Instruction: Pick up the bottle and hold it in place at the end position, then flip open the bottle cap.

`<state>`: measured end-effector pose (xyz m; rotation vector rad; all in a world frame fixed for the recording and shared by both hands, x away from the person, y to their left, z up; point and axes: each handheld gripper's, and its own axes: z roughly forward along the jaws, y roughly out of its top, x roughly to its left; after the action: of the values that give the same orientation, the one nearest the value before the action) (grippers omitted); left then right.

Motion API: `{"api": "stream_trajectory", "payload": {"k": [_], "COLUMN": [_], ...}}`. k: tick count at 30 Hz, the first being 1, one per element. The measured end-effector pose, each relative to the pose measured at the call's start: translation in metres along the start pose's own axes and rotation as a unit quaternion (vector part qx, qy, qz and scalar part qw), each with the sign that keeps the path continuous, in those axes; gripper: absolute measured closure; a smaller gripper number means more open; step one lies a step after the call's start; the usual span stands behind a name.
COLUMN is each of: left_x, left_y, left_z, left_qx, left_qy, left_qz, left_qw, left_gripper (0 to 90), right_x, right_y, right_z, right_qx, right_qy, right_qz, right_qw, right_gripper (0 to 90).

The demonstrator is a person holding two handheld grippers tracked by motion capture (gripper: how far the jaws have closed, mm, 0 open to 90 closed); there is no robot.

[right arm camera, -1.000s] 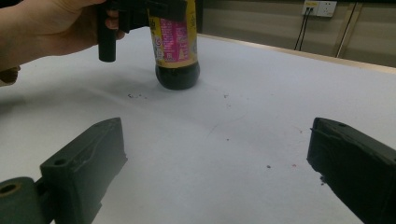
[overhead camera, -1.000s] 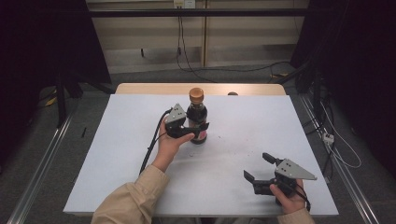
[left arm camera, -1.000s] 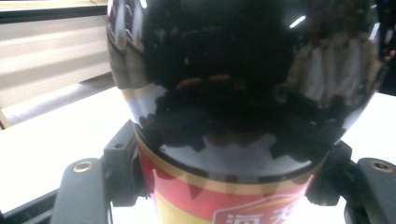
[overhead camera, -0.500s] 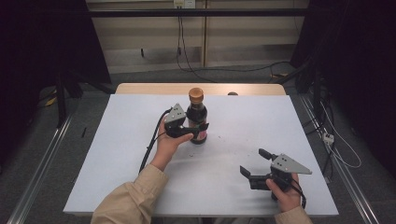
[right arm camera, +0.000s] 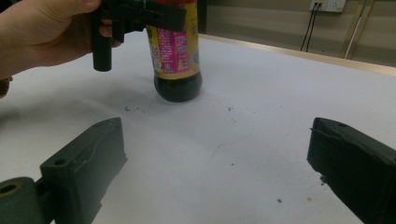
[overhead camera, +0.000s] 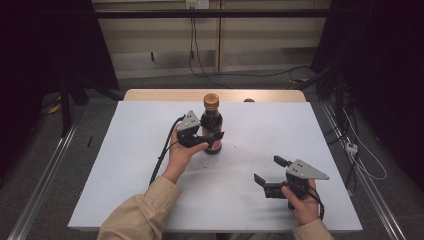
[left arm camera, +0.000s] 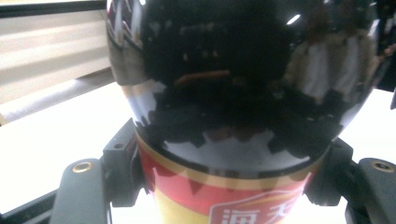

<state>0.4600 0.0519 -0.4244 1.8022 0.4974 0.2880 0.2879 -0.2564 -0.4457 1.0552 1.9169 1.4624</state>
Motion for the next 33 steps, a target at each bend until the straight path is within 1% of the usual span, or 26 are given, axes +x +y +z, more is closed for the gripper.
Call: {"api": "stream_trajectory", "payload": {"k": [1,3,5,7,8,9,10,11,13,15,16,19,22,23,25,28,31,33], "left_x": [-0.001,-0.002,-0.004,-0.004,-0.004,-0.004,-0.004,-0.003,-0.006,-0.006,-0.006,-0.007,-0.008,-0.008,-0.008,-0.008,-0.009,-0.009], "left_y": [0.0,0.0,0.0,-0.001,-0.001,-0.001,-0.001,-0.001,-0.001,0.0,-0.001,-0.001,-0.001,-0.001,-0.001,-0.002,-0.003,-0.003], "left_z": [0.0,0.0,0.001,0.0,0.0,-0.001,-0.002,-0.002,-0.003,-0.003,-0.003,-0.003,-0.003,-0.003,-0.003,-0.003,-0.004,-0.004], "left_qx": [0.003,0.014,0.013,0.011,0.008,0.007,0.007,0.009,0.011,0.011,0.011,0.01,0.011,0.01,0.008,0.008,0.003,0.004], "left_qy": [0.005,0.011,0.011,0.02,0.022,0.023,0.024,0.017,0.026,0.027,0.027,0.032,0.035,0.034,0.035,0.035,0.036,0.037], "left_qz": [-0.008,-0.005,-0.004,-0.008,-0.014,-0.015,-0.012,-0.008,-0.007,-0.006,-0.002,-0.005,-0.005,-0.008,-0.007,-0.007,-0.011,-0.012], "left_qw": [1.0,0.9998,0.9999,0.9997,0.9996,0.9996,0.9996,0.9998,0.9996,0.9996,0.9996,0.9994,0.9993,0.9993,0.9993,0.9993,0.9993,0.9992], "left_gripper": [28.3,26.4,23.8,23.0,23.1,24.1,26.2,26.7,28.7,29.0,29.2,29.5,29.6,29.6,29.6,29.6,29.6,29.6], "right_x": [0.0,0.0,0.0,0.0,0.0,0.0,0.001,0.001,0.001,0.001,0.0,0.0,-0.002,-0.003,-0.004,-0.005,-0.006,-0.005], "right_y": [0.0,0.001,0.002,0.003,0.004,0.005,0.006,0.006,0.007,0.008,0.009,0.011,0.014,0.015,0.018,0.023,0.028,0.032], "right_z": [0.001,0.002,0.004,0.006,0.007,0.008,0.008,0.008,0.009,0.01,0.01,0.013,0.013,0.013,0.012,0.013,0.017,0.021], "right_qx": [0.0,0.001,0.002,0.002,0.003,0.004,0.003,0.003,0.005,0.009,0.01,0.02,0.022,0.023,0.017,0.014,0.014,0.019], "right_qy": [0.0,0.0,0.0,-0.002,-0.004,-0.006,-0.009,-0.01,-0.011,-0.011,-0.011,-0.016,-0.017,-0.016,-0.019,-0.016,-0.013,-0.011], "right_qz": [0.0,0.004,0.006,0.007,0.008,0.008,0.01,0.011,0.011,0.014,0.014,0.018,0.021,0.024,0.031,0.035,0.042,0.046], "right_qw": [1.0,1.0,1.0,1.0,1.0,0.9999,0.9999,0.9999,0.9999,0.9998,0.9998,0.9995,0.9994,0.9993,0.9992,0.9992,0.9989,0.9987], "right_gripper": [3.9,3.9,3.9,4.1,4.2,4.2,4.4,4.4,4.4,4.4,4.4,4.9,4.4,3.7,2.4,2.2,2.2,2.4]}}
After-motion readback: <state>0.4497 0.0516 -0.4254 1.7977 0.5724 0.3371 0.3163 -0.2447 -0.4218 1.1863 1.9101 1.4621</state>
